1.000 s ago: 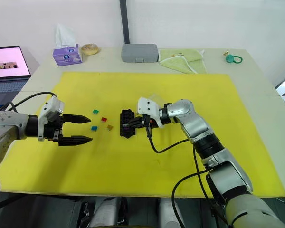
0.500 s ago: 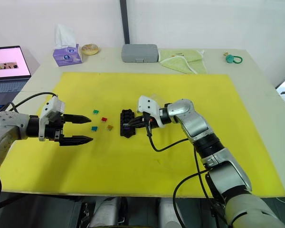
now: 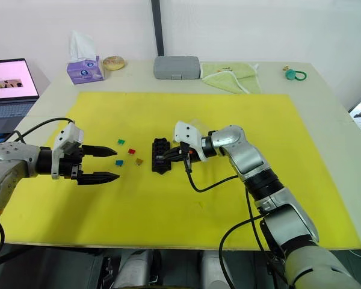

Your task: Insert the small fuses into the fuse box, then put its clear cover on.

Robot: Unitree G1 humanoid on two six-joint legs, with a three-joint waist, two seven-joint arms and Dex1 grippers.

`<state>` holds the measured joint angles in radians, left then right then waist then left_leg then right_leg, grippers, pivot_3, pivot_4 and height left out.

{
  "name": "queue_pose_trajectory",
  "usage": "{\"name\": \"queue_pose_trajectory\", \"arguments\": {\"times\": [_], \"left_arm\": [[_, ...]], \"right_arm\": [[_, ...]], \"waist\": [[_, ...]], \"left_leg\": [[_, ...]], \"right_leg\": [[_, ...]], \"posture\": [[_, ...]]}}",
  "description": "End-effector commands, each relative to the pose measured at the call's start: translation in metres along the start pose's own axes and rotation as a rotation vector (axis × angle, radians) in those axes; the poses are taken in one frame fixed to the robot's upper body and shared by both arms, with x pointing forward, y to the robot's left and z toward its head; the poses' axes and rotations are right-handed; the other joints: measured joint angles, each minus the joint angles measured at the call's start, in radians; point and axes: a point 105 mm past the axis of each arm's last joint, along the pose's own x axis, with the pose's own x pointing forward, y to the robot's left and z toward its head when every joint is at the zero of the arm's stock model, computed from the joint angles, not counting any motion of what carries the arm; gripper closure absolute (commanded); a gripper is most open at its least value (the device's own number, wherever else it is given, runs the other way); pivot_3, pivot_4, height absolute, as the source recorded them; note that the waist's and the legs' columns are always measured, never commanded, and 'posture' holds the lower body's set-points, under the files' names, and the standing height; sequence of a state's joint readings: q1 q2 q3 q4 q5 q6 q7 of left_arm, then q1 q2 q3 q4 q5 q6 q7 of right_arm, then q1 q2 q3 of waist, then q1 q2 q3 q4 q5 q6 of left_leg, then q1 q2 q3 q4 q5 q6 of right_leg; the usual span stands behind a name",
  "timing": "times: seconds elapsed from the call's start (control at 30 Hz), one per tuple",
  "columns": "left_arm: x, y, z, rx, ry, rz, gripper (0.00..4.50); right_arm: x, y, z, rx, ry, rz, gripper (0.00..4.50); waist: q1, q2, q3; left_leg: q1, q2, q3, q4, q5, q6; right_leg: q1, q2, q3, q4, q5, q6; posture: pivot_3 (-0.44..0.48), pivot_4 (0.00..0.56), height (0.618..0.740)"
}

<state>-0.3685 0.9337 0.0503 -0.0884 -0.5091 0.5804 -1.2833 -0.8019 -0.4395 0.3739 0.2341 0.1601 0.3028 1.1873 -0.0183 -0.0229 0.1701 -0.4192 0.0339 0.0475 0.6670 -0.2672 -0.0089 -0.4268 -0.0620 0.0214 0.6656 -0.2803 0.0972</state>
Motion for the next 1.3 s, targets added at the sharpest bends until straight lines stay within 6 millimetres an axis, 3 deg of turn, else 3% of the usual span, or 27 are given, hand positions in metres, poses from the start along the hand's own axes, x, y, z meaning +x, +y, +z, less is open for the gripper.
{"name": "queue_pose_trajectory", "arguments": {"times": [0.03, 0.4, 1.03, 1.13, 1.3], "left_arm": [[0.0, 0.001, 0.009, 0.046, -0.009, 0.004, 0.04], [0.001, 0.001, 0.009, 0.044, -0.012, 0.006, 0.04], [0.005, 0.0, 0.007, 0.033, -0.023, 0.008, 0.04], [0.005, 0.0, 0.007, 0.032, -0.024, 0.008, 0.0], [0.005, 0.0, 0.006, 0.029, -0.027, 0.011, 0.0]], "right_arm": [[-0.003, -0.006, 0.005, -0.018, 0.01, -0.039, 4.5], [0.0, -0.008, 0.009, -0.033, 0.02, -0.046, 4.5], [0.004, -0.008, -0.003, 0.018, 0.111, -0.025, 4.5], [0.004, -0.01, 0.0, 0.011, 0.098, -0.035, 3.52], [0.0, -0.013, 0.006, 0.008, 0.061, -0.056, 1.09]], "waist": [[0.0, 0.0, 0.0], [-0.001, 0.0, 0.0], [0.0, 0.0, 0.0], [-0.001, 0.0, 0.0], [-0.002, 0.0, 0.0]], "left_leg": [[0.0, 0.0, 0.0, 0.0, 0.0, 0.0], [0.0, 0.0, 0.0, 0.0, 0.0, 0.0], [0.0, 0.0, 0.0, 0.0, 0.0, 0.0], [0.0, 0.0, 0.0, 0.0, 0.0, 0.0], [0.0, 0.0, 0.0, 0.0, 0.0, 0.0]], "right_leg": [[0.0, 0.0, 0.0, 0.0, 0.0, 0.0], [0.0, 0.0, 0.0, 0.0, 0.0, 0.0], [0.0, 0.0, 0.0, 0.0, 0.0, 0.0], [0.0, 0.0, 0.0, 0.0, 0.0, 0.0], [0.0, 0.0, 0.0, 0.0, 0.0, 0.0]], "posture": [[0.0, 0.15, 0.737], [0.0, 0.15, 0.737], [0.0, 0.15, 0.737], [0.0, 0.15, 0.737], [0.0, 0.15, 0.737]]}}
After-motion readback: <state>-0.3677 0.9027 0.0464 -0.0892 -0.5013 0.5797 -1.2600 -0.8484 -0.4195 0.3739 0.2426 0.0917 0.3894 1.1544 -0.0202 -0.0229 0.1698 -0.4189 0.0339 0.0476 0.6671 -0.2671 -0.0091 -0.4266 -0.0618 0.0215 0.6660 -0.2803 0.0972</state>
